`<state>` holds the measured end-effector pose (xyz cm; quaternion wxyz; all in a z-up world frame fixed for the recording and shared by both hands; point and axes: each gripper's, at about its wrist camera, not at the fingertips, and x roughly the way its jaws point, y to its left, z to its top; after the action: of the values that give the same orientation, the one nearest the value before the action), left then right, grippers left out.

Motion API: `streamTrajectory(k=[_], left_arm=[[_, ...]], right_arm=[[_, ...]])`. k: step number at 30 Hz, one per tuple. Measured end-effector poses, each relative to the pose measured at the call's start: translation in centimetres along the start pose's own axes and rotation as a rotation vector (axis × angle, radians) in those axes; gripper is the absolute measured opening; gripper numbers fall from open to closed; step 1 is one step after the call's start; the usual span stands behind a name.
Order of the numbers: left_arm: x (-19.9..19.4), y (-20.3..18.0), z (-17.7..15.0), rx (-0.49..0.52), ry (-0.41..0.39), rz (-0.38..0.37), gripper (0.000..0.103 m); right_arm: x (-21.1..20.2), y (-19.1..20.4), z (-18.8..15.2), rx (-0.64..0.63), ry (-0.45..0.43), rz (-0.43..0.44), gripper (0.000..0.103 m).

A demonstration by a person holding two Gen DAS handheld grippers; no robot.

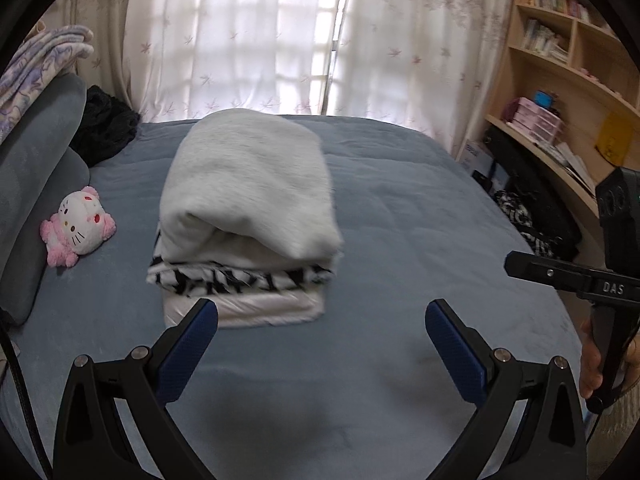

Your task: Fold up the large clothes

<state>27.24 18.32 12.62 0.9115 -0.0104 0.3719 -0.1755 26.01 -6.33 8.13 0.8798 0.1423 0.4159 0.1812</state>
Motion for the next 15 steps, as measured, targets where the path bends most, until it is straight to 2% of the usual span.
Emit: streamTrajectory(k=[9,15], left_arm=[[-3.8,-5.8,-3.7,0.057,0.021,-0.004,0.103],[-5.1,-8.5,-6.5,0.062,0.057,0.037,0.103]], right_arm=[[-7.2,-1.3,-5.2,-0.027,0.020,-0.106,0.063],[-9.8,-2.2,-9.1,-0.033,0.042,-0.180,0.064]])
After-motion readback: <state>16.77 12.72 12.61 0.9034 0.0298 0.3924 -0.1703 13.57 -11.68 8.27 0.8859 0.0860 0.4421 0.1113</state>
